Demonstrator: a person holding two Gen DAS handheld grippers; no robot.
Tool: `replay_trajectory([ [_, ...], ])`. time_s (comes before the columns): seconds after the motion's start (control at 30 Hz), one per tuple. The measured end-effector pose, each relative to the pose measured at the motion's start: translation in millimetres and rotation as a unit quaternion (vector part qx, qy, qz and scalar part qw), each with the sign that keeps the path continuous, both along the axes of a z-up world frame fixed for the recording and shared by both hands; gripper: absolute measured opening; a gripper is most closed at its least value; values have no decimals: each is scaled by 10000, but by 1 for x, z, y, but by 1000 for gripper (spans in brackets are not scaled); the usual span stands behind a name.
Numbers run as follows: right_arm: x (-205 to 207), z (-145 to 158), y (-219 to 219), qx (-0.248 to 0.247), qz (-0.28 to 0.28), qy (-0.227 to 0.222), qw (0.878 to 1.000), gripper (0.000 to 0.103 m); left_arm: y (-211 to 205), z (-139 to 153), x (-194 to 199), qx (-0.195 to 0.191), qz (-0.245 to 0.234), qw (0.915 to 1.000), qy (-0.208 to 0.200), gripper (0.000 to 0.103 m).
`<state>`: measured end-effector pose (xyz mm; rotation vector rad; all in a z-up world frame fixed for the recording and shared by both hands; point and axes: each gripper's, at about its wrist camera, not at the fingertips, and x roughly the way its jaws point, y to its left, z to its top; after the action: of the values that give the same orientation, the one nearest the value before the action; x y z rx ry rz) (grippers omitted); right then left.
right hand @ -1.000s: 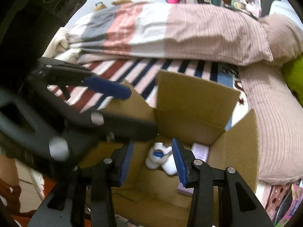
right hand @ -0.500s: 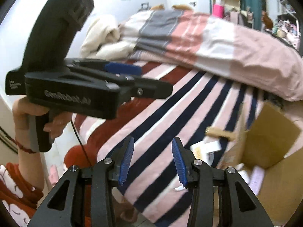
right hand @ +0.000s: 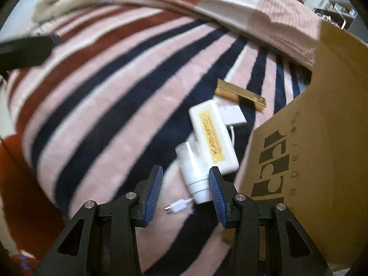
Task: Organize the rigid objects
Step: 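Grasp the small clear bottle with the right gripper, then drop the clear bottle into the cardboard box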
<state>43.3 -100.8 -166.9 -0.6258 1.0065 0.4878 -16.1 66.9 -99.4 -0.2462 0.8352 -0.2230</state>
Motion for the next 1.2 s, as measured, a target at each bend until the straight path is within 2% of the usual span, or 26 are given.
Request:
replay_trajectory([
  [0.17, 3, -10, 5, -309, -72, -105, 9994, 34, 3, -1, -2, -17, 24, 10000, -20, 80],
  [0.2, 4, -11, 5, -310, -94, -85, 9994, 24, 4, -1, -2, -20, 38, 10000, -18, 80],
  [0.3, 6, -10, 4, -176, -39, -37, 9998, 22, 6, 0, -2, -10, 51, 10000, -17, 80],
  [0.37, 4, -6, 4, 5, 19, -45, 10000, 22, 7, 1, -2, -44, 51, 10000, -7, 80],
  [0.5, 1, 17, 11, 727, 266, 93, 9970, 21, 8, 8, -1, -125, -37, 9999, -27, 80],
  [0.63, -8, 55, 20, 1484, 639, 342, 9863, 21, 6, 24, 5, -327, -302, 9990, -105, 79],
  [0.73, -10, 84, 24, 1817, 832, 327, 9793, 21, 0, 41, 16, -580, -569, 9966, -142, 78],
  [0.83, -12, 113, 20, 2087, 972, 117, 9731, 21, -11, 60, 30, -849, -952, 9917, -188, 71],
  [0.93, -9, 139, 8, 2248, 1024, -184, 9688, 21, -27, 78, 49, -1172, -1282, 9847, -148, 57],
  [1.1, 1, 165, -30, 2500, 896, -448, 9631, 21, -70, 98, 80, -1336, -1815, 9742, -72, 35],
  [1.2, 13, 169, -58, 2574, 672, -481, 9628, 21, -105, 103, 104, -1239, -2039, 9711, 96, 32],
])
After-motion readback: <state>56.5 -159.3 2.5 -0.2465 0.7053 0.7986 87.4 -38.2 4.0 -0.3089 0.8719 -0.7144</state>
